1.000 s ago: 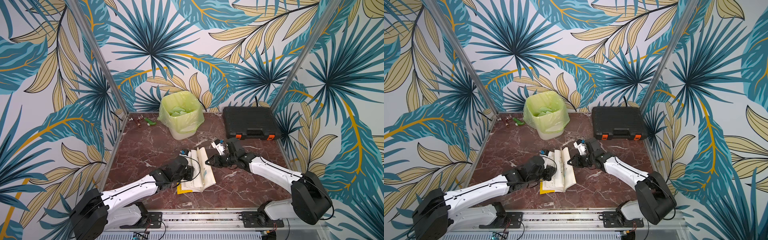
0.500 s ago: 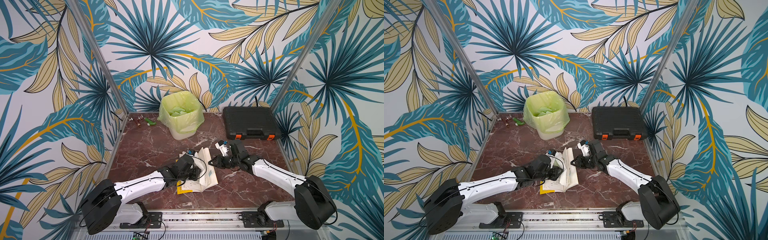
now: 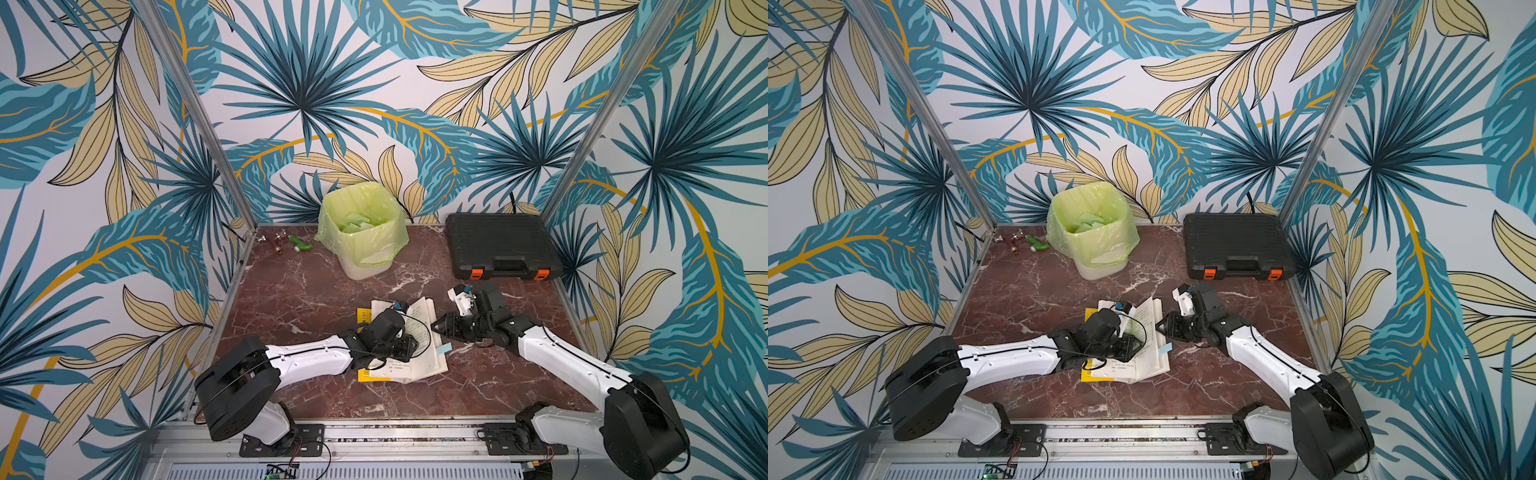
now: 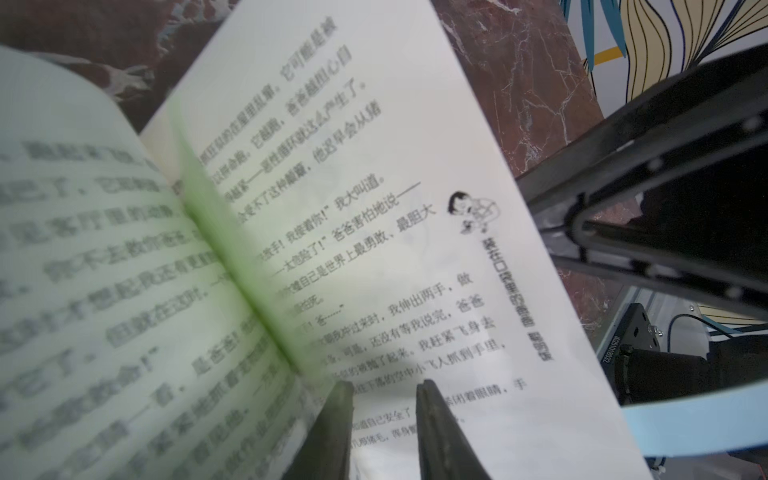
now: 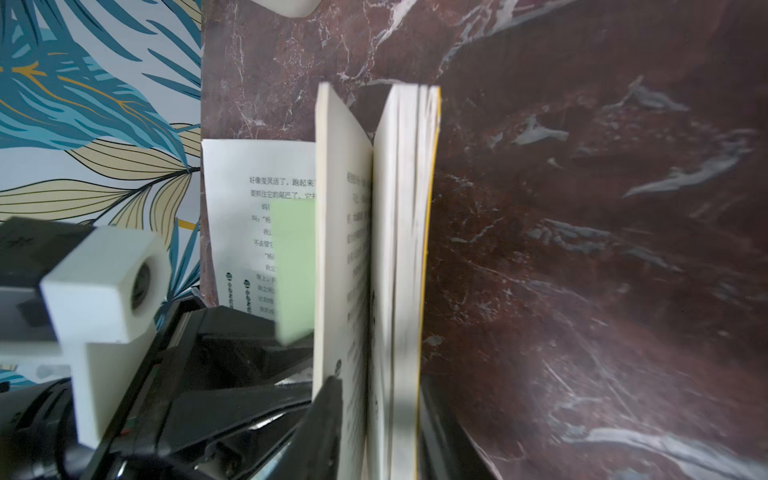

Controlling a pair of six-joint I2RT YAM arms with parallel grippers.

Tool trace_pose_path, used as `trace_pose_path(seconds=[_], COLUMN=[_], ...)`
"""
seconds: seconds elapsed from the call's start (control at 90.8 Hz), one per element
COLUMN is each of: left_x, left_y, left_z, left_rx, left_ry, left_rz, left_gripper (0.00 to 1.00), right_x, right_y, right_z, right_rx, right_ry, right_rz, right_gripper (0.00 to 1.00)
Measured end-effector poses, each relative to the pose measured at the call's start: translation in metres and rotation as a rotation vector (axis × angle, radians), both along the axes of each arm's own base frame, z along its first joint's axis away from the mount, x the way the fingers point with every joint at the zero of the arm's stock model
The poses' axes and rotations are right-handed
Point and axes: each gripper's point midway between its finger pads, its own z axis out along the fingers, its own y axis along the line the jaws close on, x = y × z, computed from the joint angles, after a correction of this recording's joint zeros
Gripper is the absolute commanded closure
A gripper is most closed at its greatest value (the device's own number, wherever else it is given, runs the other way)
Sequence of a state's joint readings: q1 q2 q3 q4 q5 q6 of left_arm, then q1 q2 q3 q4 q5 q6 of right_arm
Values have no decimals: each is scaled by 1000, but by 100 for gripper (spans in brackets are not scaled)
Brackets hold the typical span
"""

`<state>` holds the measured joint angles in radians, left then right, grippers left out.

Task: Peel off the used sticky note
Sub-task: Turn the page of the book at the center of the board, then tear off the note from the book.

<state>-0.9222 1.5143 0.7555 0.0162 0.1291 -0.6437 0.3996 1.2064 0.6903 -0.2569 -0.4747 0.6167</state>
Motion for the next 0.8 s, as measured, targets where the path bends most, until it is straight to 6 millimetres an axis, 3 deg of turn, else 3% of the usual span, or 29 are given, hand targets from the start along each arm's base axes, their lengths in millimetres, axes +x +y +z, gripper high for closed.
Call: trace_pose_path(seconds=[0.143,0.242,0.308,0.452,0.804], left_x=[0,0,0,0,0], left_y=[-4,-4,-5,-5,-4], left_z=[-7,-10,-10,-9,-10], left_rx=[6,9,8,7,12], left_ry=[9,14,13,11,9], left_rz=[-8,-10,-10,-11,-7], left_gripper=[69,69,69,69,69], right_x=[1,5,6,8,6], right_y=[-11,-7,-1,8,8], right_z=[27,47,50,25,-34], right_rx=[-27,-4,22,17,-60], right_ry=[-81,-135,-137,-50,129], right_rz=[-20,-6,14,35,34], right_gripper=[59,60,63,62,53])
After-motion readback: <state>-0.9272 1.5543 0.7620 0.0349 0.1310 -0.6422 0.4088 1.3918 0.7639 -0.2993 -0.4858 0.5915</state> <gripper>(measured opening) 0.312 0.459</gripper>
